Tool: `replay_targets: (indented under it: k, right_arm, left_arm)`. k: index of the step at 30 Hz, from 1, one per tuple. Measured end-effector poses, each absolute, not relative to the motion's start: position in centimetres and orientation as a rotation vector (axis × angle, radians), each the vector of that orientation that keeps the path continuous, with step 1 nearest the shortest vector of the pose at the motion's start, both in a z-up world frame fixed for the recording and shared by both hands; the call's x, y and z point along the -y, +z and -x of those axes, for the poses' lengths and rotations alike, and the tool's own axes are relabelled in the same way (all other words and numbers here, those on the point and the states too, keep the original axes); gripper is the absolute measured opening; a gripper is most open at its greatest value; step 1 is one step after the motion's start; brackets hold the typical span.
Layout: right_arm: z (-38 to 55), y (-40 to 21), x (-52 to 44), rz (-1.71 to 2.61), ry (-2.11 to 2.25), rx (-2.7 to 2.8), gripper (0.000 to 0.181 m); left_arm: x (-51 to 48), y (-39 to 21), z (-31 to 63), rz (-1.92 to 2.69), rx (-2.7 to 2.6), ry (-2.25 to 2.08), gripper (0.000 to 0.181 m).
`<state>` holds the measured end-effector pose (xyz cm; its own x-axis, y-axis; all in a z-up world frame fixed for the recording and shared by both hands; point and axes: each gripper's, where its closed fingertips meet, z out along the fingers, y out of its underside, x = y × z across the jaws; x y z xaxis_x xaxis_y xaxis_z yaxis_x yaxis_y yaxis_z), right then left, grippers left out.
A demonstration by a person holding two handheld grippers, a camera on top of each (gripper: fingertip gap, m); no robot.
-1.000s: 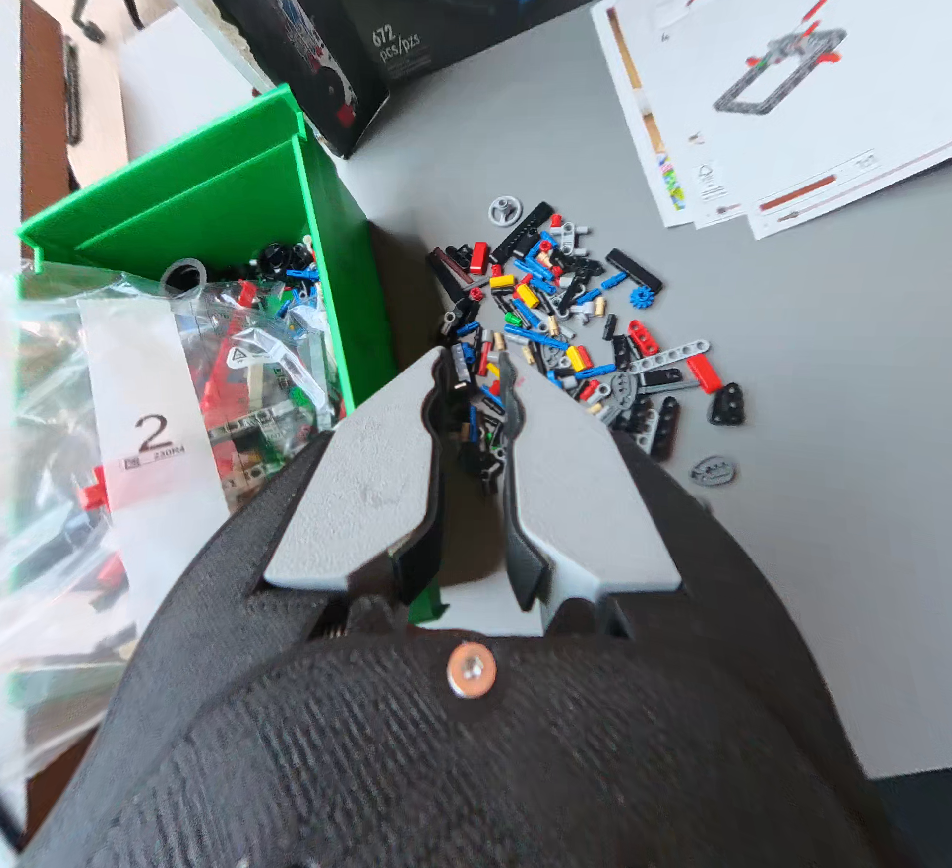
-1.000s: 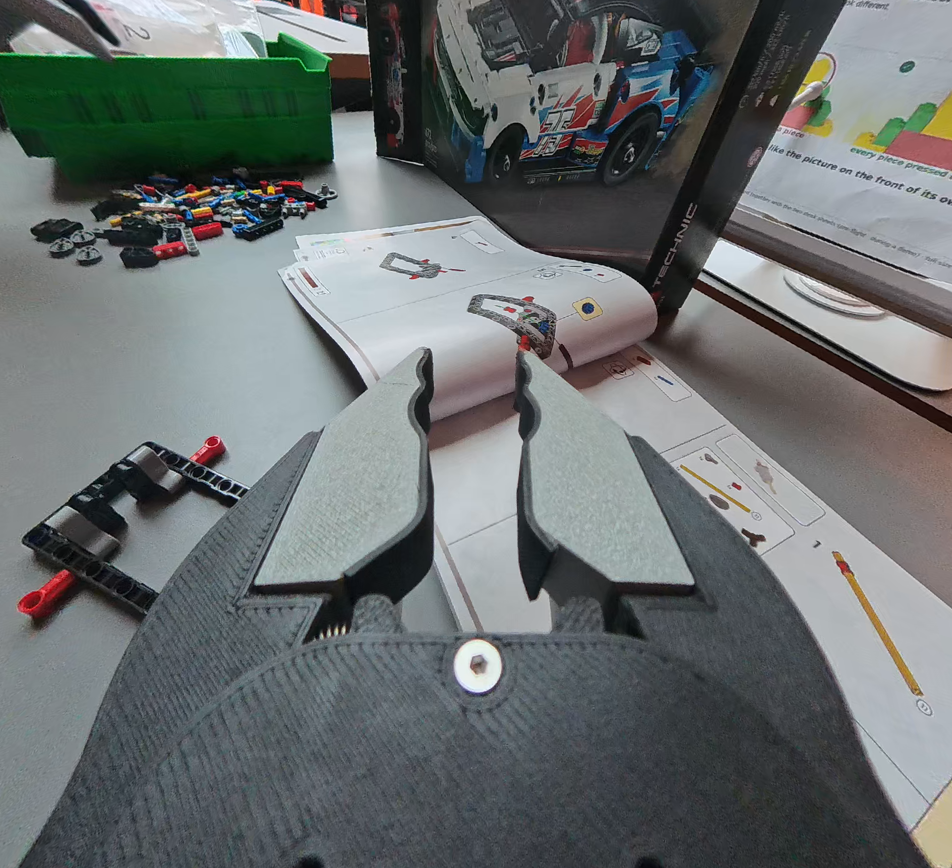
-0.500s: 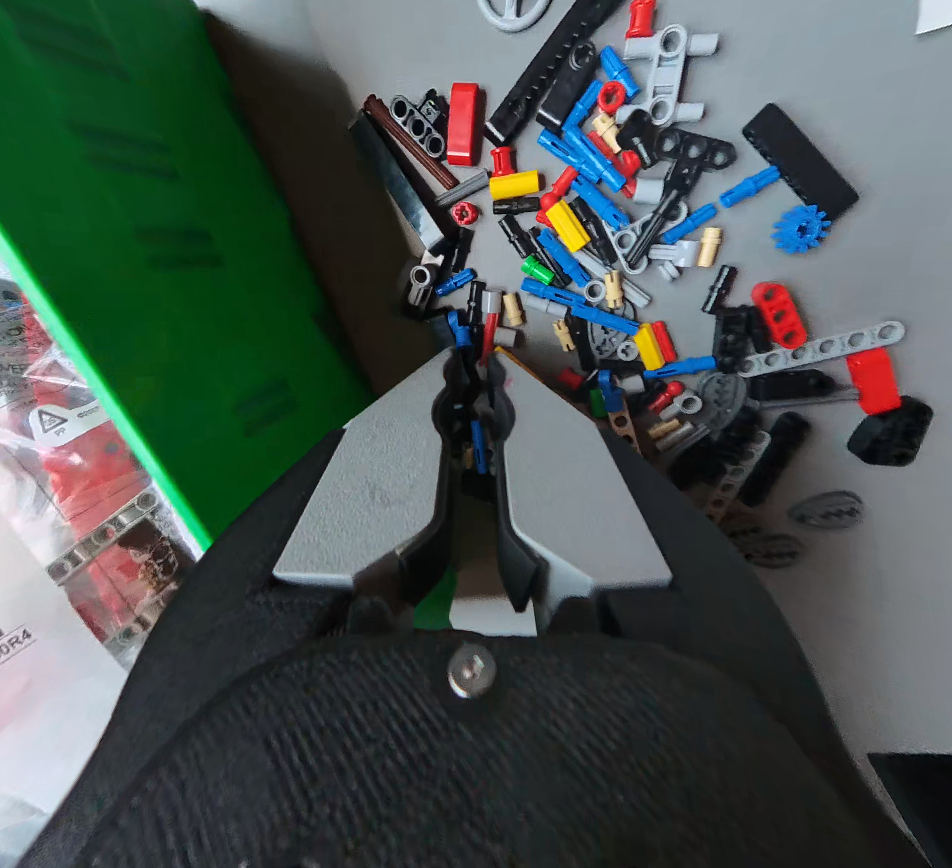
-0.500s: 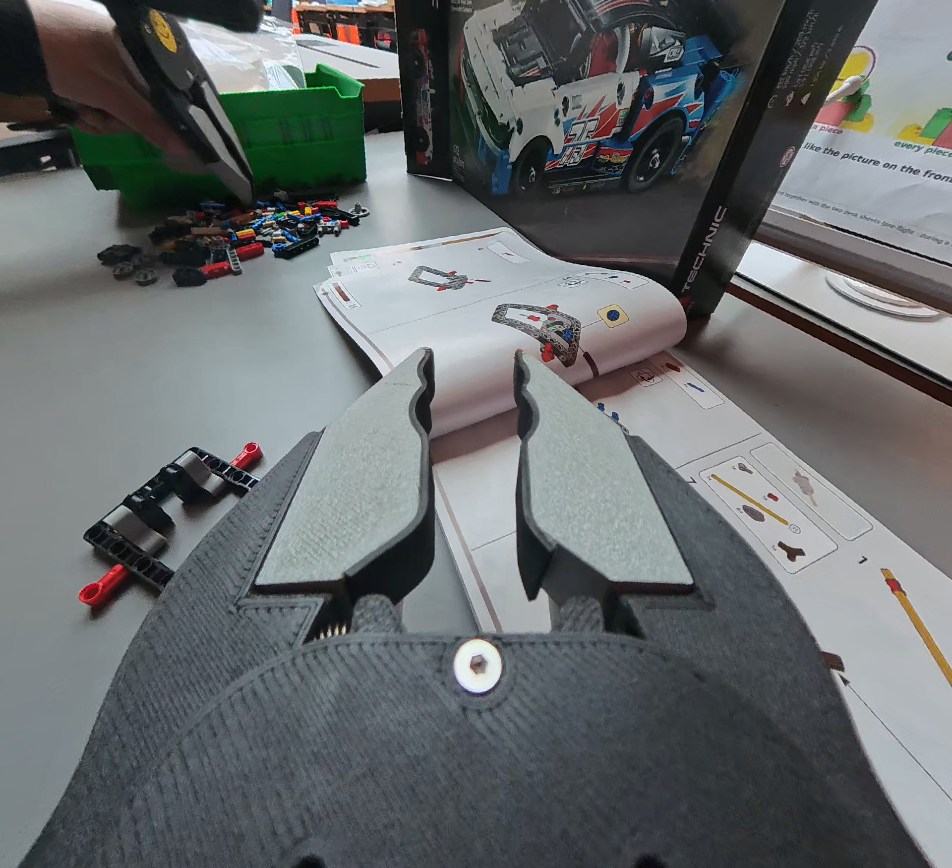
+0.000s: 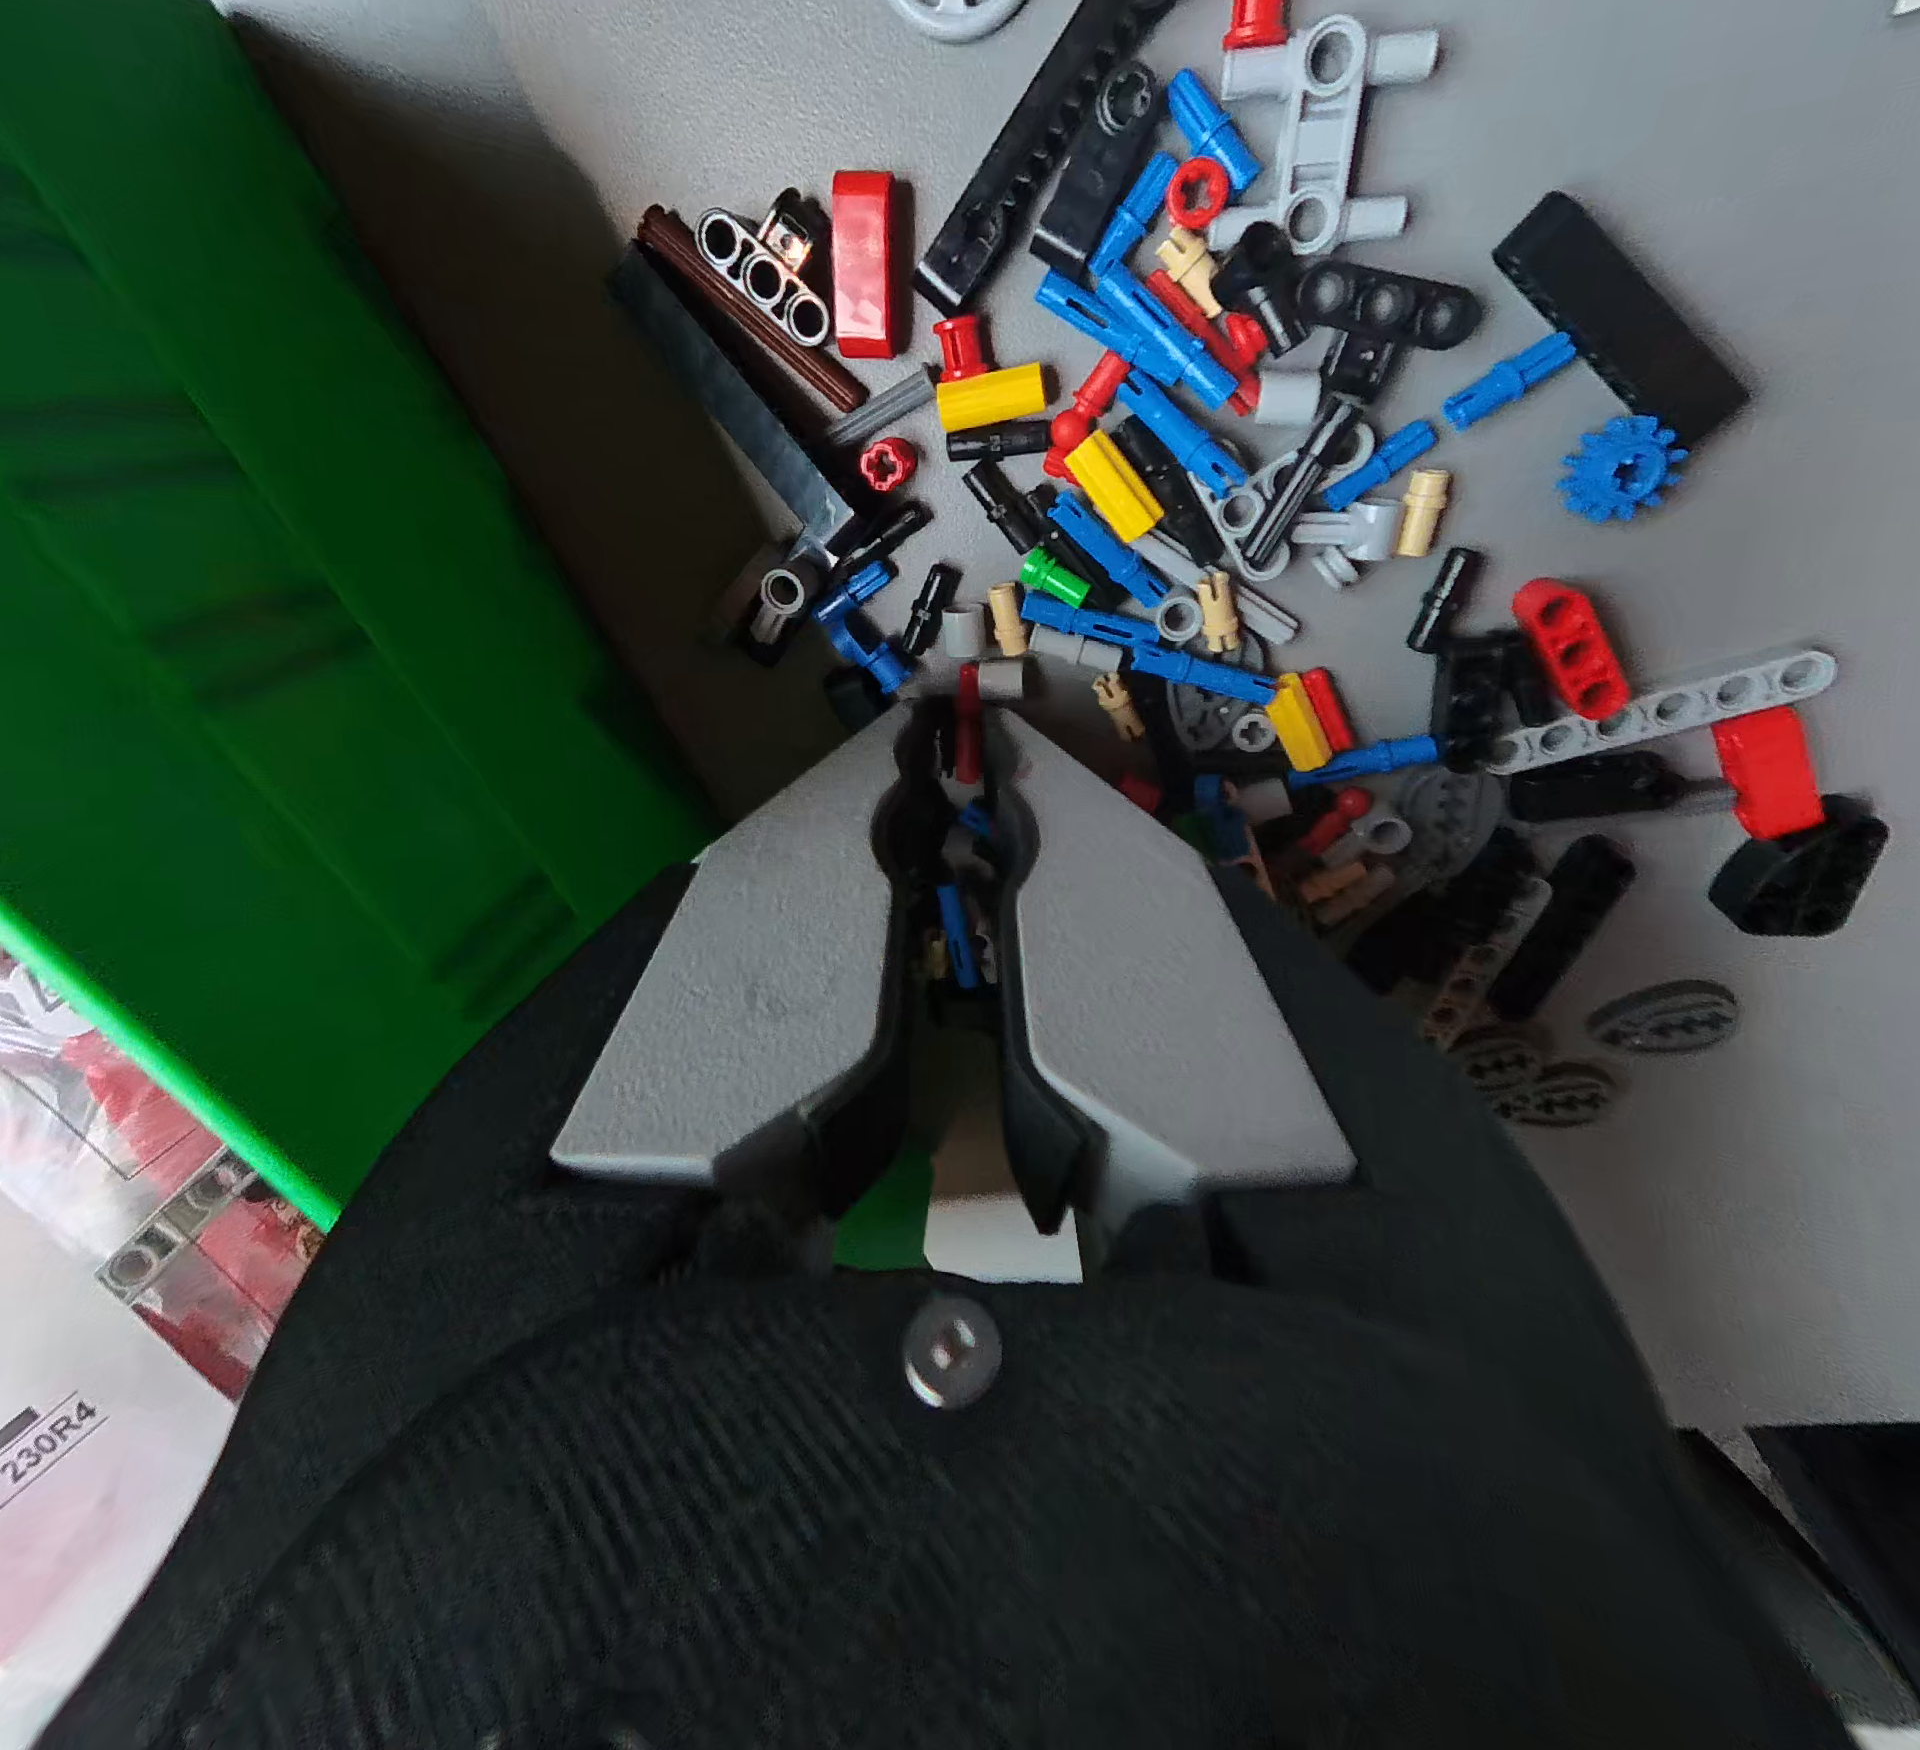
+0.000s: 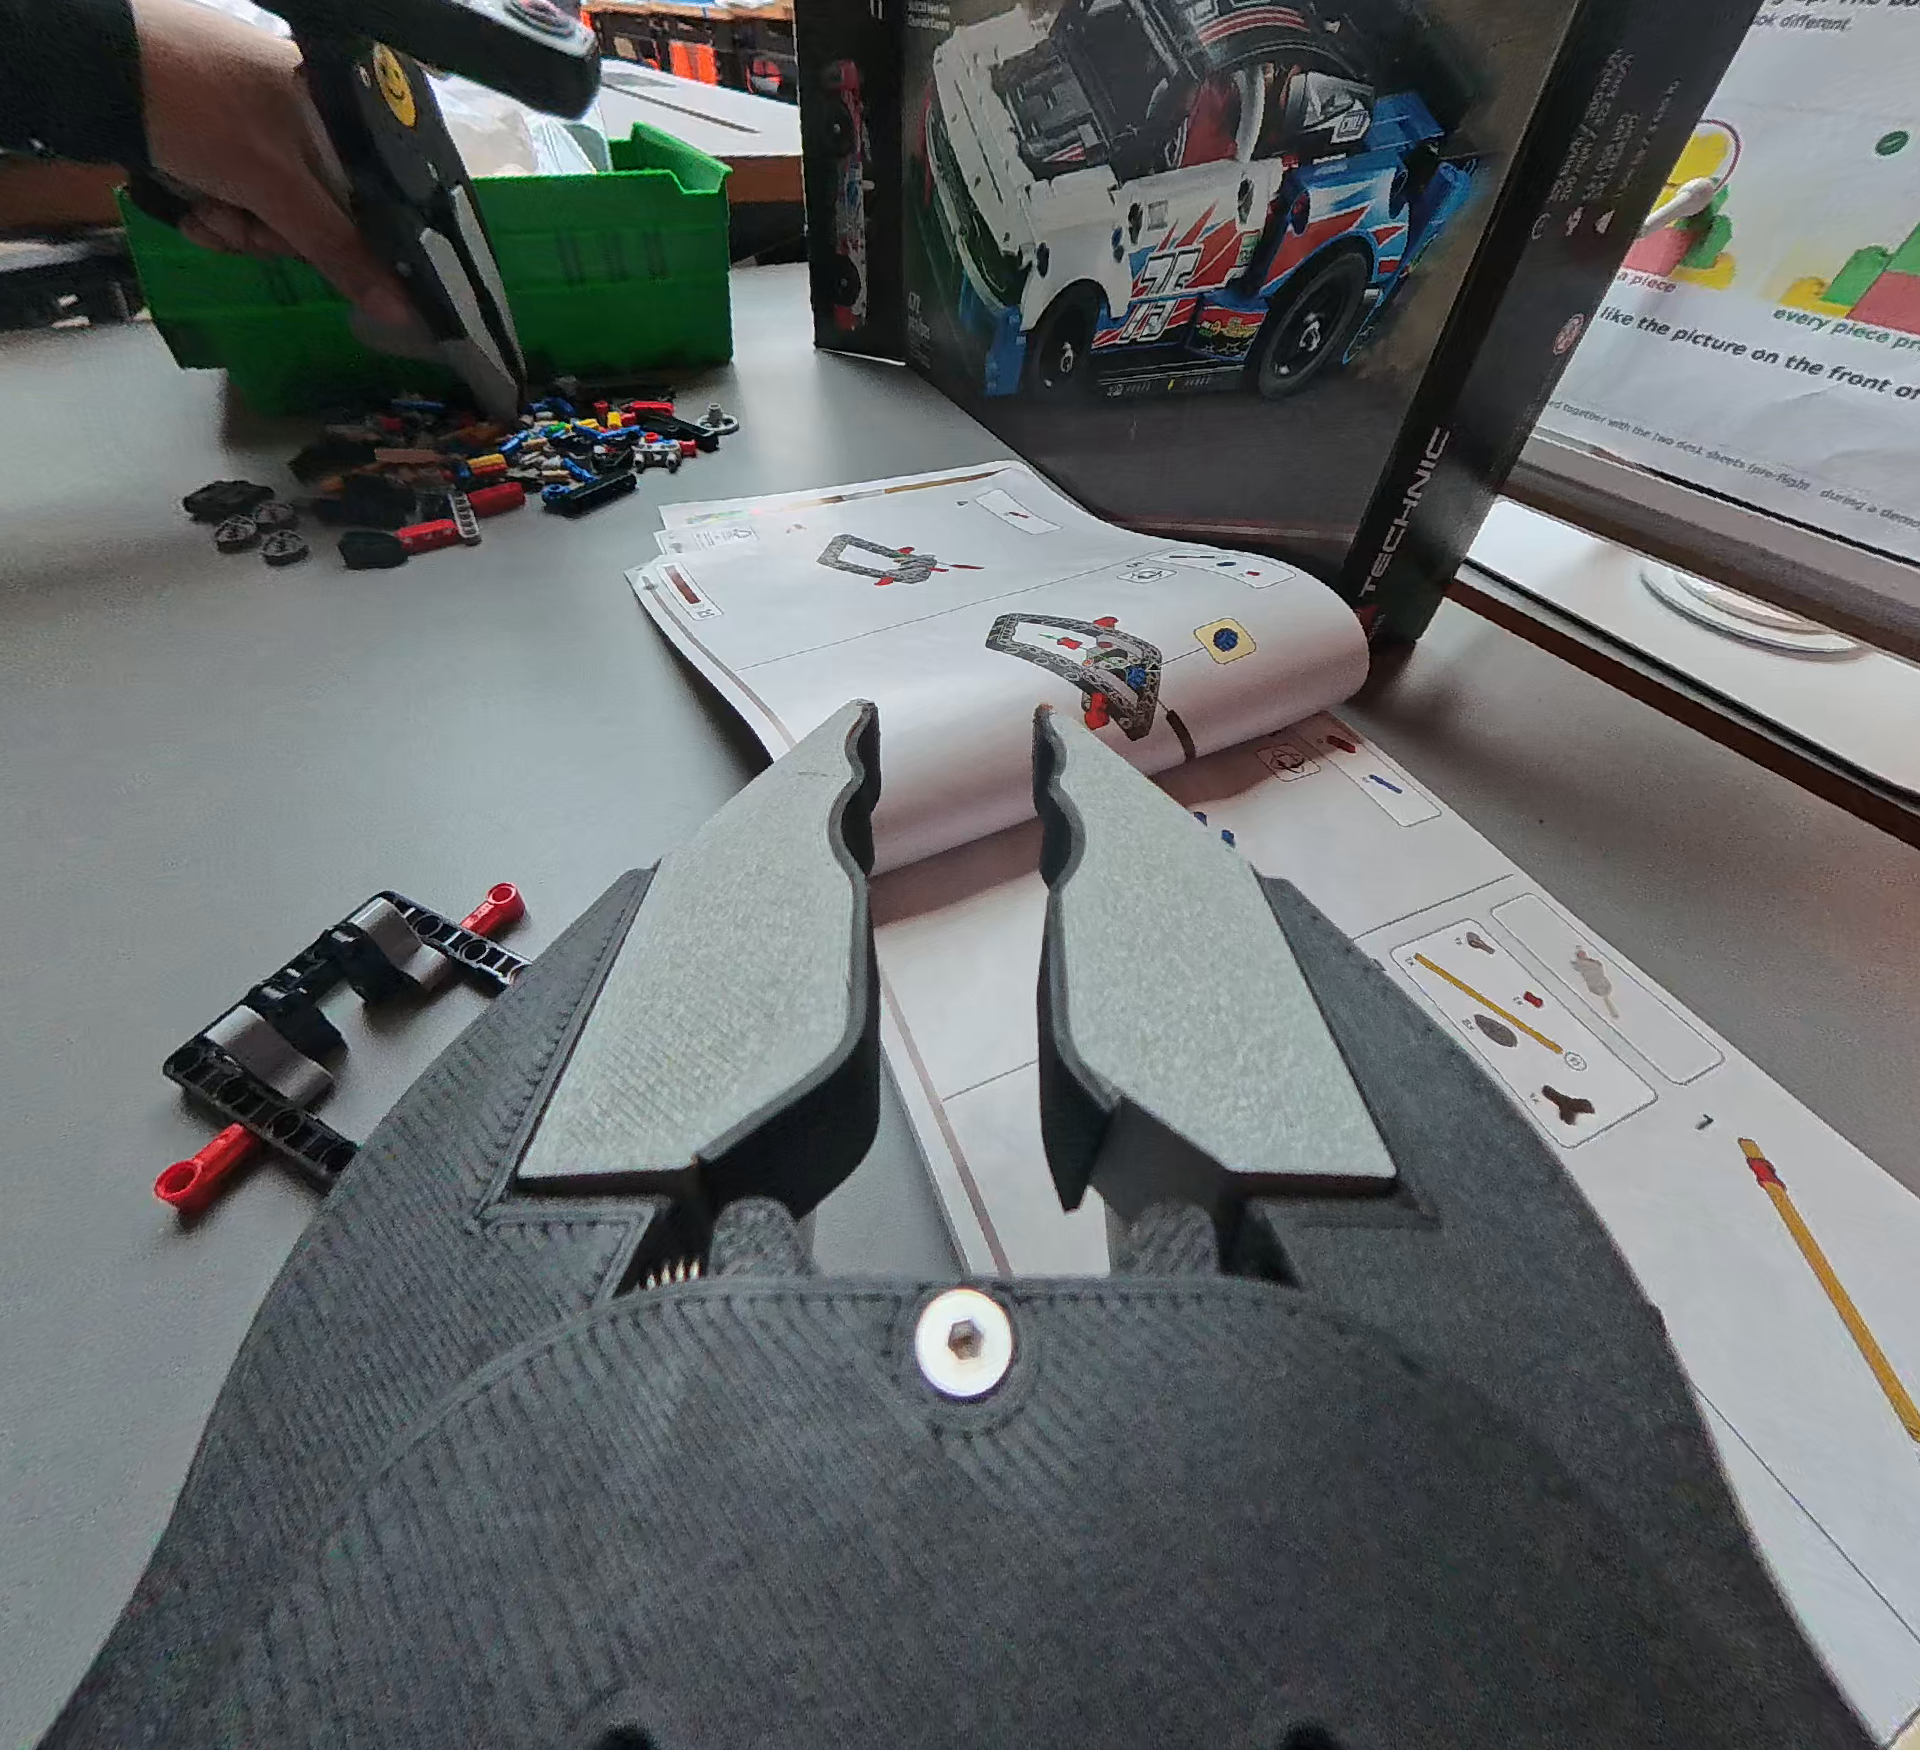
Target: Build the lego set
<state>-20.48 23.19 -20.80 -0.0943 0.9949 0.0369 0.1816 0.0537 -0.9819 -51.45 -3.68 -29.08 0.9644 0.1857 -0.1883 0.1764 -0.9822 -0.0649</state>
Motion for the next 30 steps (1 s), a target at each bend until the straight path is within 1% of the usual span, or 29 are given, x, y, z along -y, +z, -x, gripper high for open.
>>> replay_targets:
  k: [9, 16, 21, 30]
  right_arm:
    - [20.4, -20.8, -23.2, 1.264, 1.144, 1.434, 0.025]
    - [20.6, -21.0, -22.9, 1.262, 1.153, 1.451, 0.024]
    - [20.6, -21.0, -23.0, 1.267, 1.155, 1.451, 0.024]
    - [20.5, -21.0, -23.1, 1.270, 1.149, 1.445, 0.023]
  left_arm:
    - [3.6, -28.9, 50.4, 3.069, 0.290, 0.161, 0.006]
    - [3.8, -28.6, 50.7, 3.085, 0.275, 0.214, 0.005]
    - [3.7, -28.6, 50.5, 3.085, 0.250, 0.191, 0.000]
    - [3.9, -28.9, 50.0, 3.099, 0.224, 0.155, 0.001]
